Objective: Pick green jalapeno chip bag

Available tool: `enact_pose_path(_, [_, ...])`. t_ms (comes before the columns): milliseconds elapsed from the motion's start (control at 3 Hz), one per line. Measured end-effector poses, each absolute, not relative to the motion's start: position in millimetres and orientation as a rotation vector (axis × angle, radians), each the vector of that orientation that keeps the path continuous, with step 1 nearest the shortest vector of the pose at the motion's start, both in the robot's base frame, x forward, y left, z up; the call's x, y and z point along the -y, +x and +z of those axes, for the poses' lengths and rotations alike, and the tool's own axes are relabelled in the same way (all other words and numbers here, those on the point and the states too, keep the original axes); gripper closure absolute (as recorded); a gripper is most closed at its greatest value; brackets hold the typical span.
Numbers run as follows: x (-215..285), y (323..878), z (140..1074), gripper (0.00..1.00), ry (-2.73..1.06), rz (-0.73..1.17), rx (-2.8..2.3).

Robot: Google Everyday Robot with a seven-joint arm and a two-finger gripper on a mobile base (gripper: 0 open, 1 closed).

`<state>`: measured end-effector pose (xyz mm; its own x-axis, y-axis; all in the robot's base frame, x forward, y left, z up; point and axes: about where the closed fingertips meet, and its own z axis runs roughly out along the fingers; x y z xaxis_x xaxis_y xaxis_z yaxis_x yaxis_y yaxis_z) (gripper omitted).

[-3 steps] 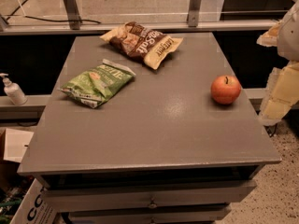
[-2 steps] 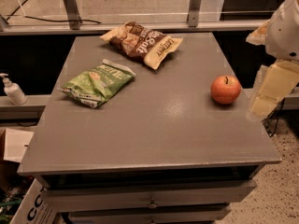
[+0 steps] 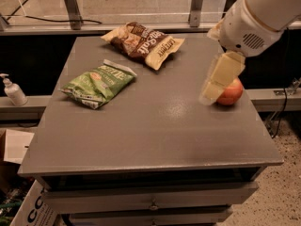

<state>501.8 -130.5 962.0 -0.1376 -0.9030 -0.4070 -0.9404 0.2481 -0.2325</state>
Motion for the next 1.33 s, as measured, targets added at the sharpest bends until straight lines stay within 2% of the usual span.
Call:
enact_pose_path(333, [98.0, 536.4, 943.4, 0.00, -1.643, 0.222, -2.042])
enact_pose_path(1000, [99.5, 537.3, 943.9, 0.00, -1.618, 0.238, -2.031])
enact_pose_path(1333, [84.5, 549.2, 936.8, 0.00, -1.560, 0.305, -1.977])
